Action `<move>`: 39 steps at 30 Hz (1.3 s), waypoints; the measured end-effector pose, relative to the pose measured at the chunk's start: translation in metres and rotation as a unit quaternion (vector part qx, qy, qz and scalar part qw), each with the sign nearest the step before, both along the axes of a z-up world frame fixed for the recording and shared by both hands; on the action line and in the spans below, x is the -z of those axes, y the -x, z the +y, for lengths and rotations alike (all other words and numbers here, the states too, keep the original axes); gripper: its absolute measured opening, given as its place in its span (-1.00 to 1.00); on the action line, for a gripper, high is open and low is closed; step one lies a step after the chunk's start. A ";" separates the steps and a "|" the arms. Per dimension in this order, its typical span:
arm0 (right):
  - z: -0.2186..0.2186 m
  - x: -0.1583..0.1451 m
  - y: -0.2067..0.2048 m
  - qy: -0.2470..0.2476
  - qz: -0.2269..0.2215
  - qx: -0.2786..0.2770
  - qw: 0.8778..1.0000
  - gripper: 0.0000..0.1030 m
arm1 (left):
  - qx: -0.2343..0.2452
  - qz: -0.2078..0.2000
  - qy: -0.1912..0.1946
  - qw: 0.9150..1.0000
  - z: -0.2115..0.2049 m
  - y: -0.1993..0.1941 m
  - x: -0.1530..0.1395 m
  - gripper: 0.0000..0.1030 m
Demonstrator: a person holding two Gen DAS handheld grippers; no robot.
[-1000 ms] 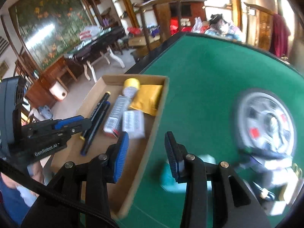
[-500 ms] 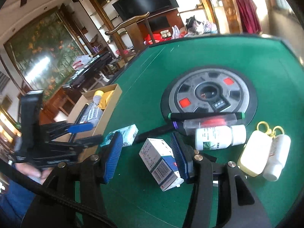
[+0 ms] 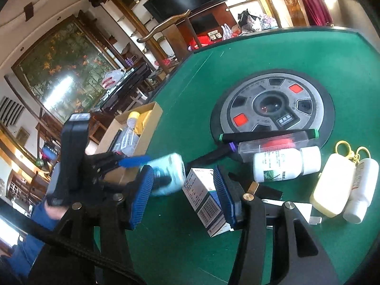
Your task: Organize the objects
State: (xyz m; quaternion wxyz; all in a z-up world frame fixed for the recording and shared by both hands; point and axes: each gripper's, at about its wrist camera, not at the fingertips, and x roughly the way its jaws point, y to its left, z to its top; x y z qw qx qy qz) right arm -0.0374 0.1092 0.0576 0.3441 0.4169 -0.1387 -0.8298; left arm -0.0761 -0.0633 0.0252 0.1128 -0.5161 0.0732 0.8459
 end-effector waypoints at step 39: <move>-0.056 0.041 -0.021 -0.313 0.131 -0.014 0.941 -0.09 | -0.092 0.079 -0.007 0.993 0.013 -0.101 0.012 -0.30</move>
